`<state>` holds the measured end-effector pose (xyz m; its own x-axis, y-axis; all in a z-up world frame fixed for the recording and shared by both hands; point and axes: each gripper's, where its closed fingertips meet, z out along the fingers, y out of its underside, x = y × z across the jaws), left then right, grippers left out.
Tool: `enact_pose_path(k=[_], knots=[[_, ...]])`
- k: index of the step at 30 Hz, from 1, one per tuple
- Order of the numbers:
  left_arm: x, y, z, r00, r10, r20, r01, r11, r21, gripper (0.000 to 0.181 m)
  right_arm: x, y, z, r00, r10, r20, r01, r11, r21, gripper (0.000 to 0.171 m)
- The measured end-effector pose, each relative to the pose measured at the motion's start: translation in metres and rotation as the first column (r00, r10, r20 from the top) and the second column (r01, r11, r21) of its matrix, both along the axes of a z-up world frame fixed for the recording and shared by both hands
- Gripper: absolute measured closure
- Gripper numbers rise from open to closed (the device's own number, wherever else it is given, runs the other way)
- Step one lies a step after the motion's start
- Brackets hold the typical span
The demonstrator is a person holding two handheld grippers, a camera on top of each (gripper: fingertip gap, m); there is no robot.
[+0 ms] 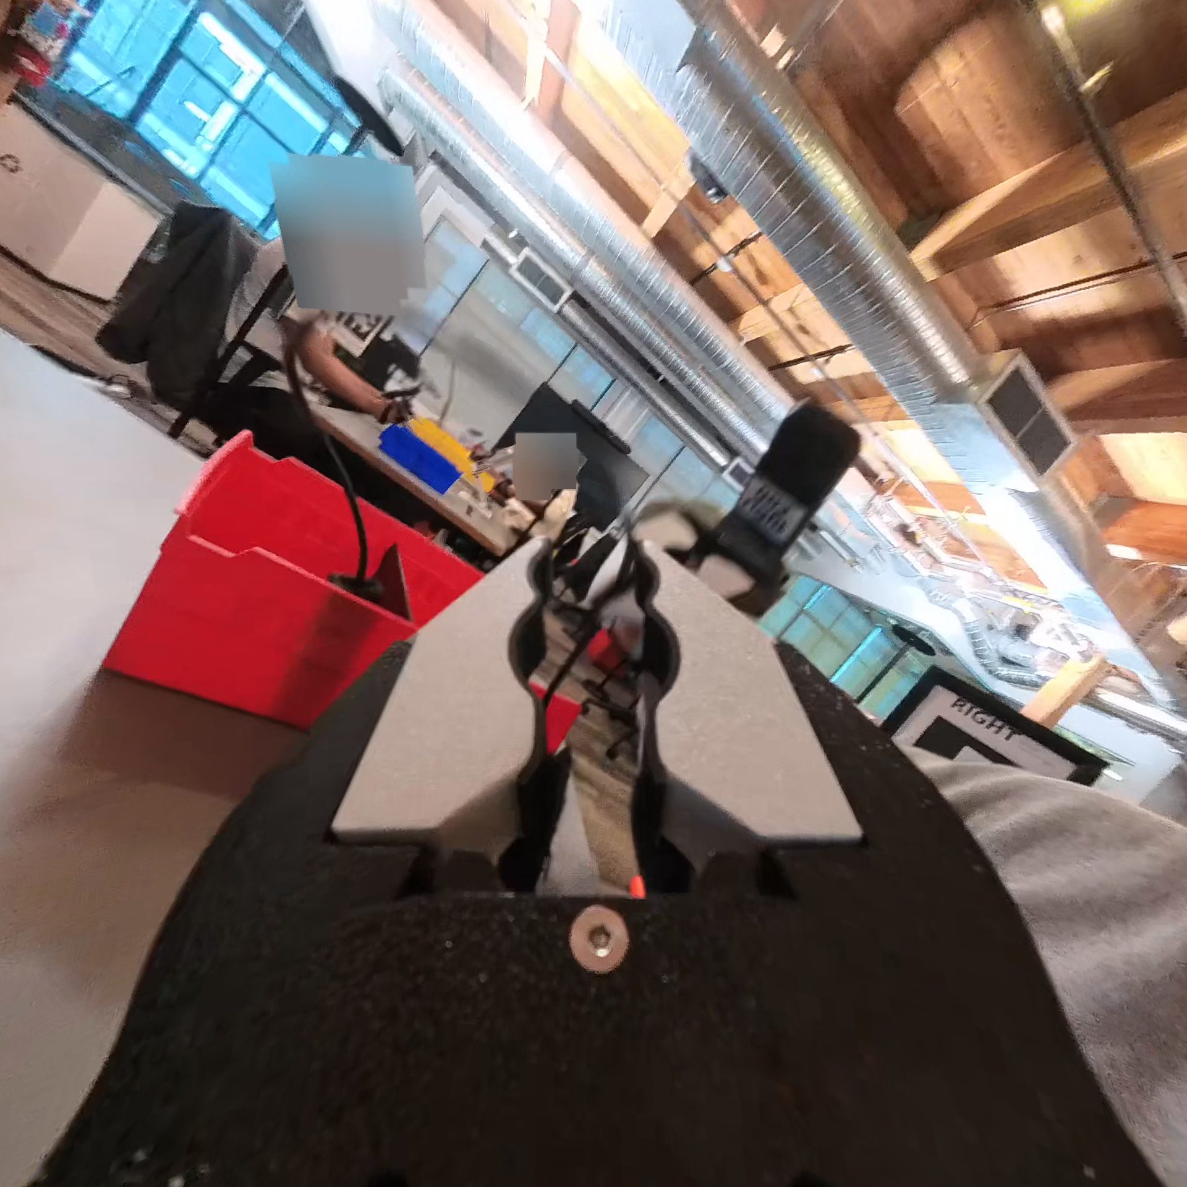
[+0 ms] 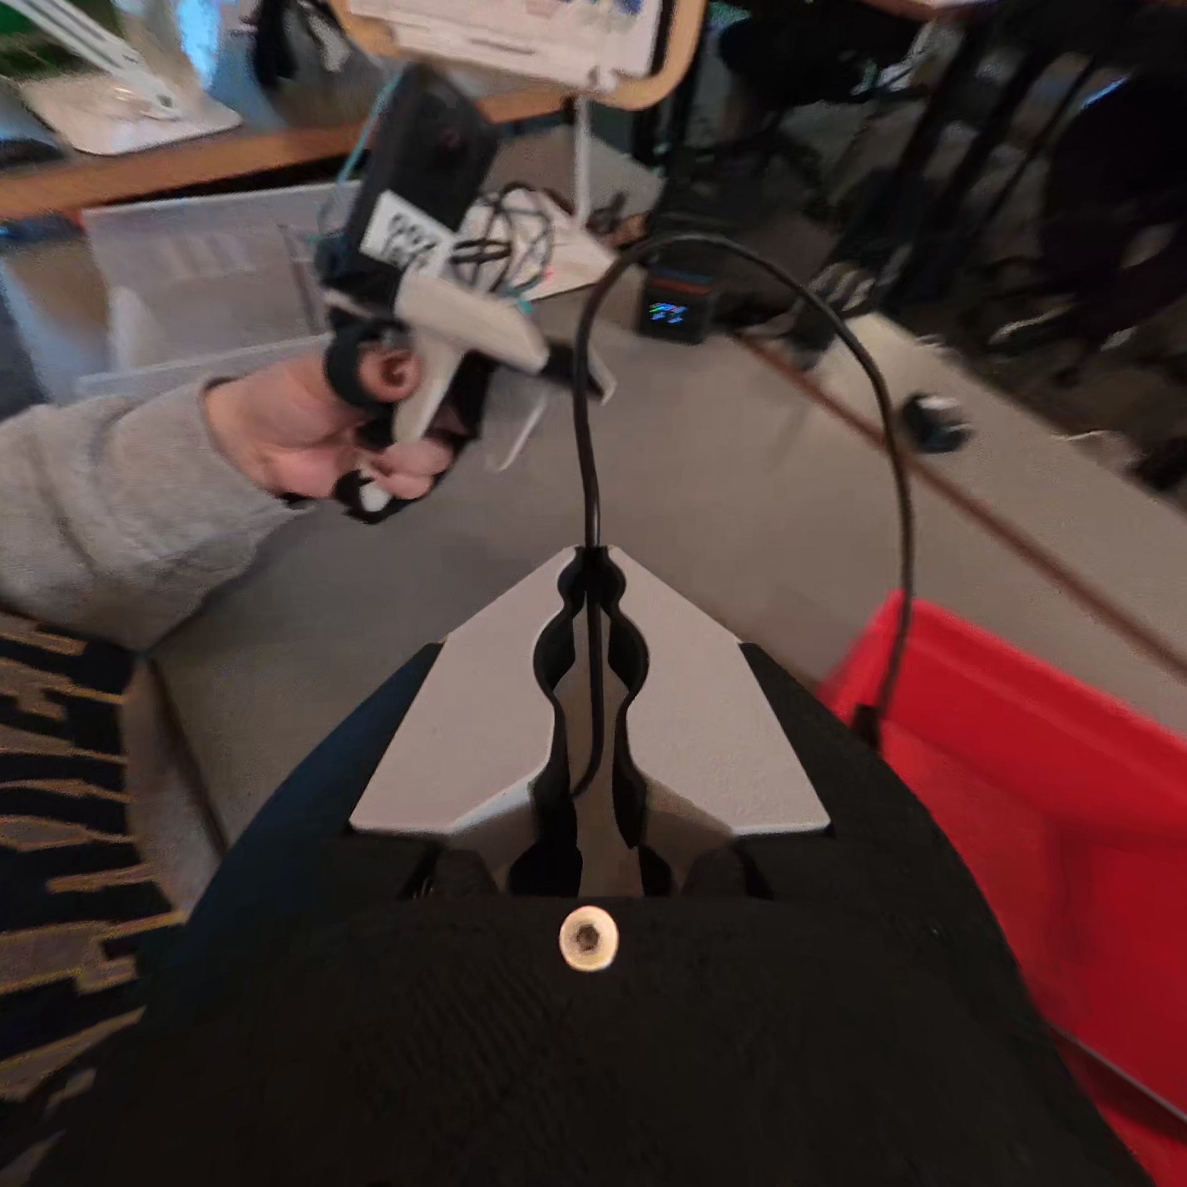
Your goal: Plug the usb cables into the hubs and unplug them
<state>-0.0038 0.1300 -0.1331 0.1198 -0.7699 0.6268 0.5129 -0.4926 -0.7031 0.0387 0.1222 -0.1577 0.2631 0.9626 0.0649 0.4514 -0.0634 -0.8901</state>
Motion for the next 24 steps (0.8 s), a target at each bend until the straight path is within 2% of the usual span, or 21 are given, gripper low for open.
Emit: enact_pose_path(k=[2, 7, 9, 13, 15, 17, 21, 24], knots=[[-0.001, -0.001, -0.007, 0.999, 0.007, -0.044, -0.008, 1.000, -0.014, 0.152, 0.017, 0.020, 0.034, 0.998, -0.056, 0.020, 0.054, 0.994, 0.098, 0.171], [0.002, -0.013, -0.032, 0.992, -0.053, -0.114, 0.044, 0.996, -0.080, 0.151, 0.054, 0.070, 0.097, 0.976, -0.185, 0.117, 0.134, 0.928, 0.347, 0.171], [-0.001, -0.019, -0.040, 0.990, -0.054, -0.130, 0.042, 0.995, -0.088, 0.154, 0.068, 0.092, 0.113, 0.954, -0.246, 0.170, 0.147, 0.880, 0.451, 0.171], [-0.010, -0.030, -0.048, 0.990, -0.037, -0.138, 0.025, 0.996, -0.090, 0.161, 0.083, 0.131, 0.122, 0.907, -0.320, 0.274, 0.071, 0.756, 0.650, 0.171], [-0.014, -0.034, -0.050, 0.989, -0.028, -0.145, 0.015, 0.996, -0.090, 0.162, 0.082, 0.141, 0.109, 0.899, -0.302, 0.317, -0.016, 0.701, 0.713, 0.171], [-0.017, -0.041, -0.051, 0.986, -0.018, -0.164, 0.005, 0.997, -0.080, 0.163, 0.078, 0.144, 0.080, 0.890, -0.245, 0.385, -0.126, 0.679, 0.723, 0.171], [-0.022, -0.057, -0.053, 0.977, -0.002, -0.214, -0.011, 0.998, -0.060, 0.163, 0.076, 0.137, -0.001, 0.855, -0.055, 0.516, -0.277, 0.793, 0.543, 0.171], [-0.022, -0.073, -0.048, 0.968, 0.002, -0.252, -0.011, 0.999, -0.033, 0.164, 0.095, 0.145, -0.059, 0.767, 0.005, 0.641, -0.261, 0.916, 0.305, 0.171]])
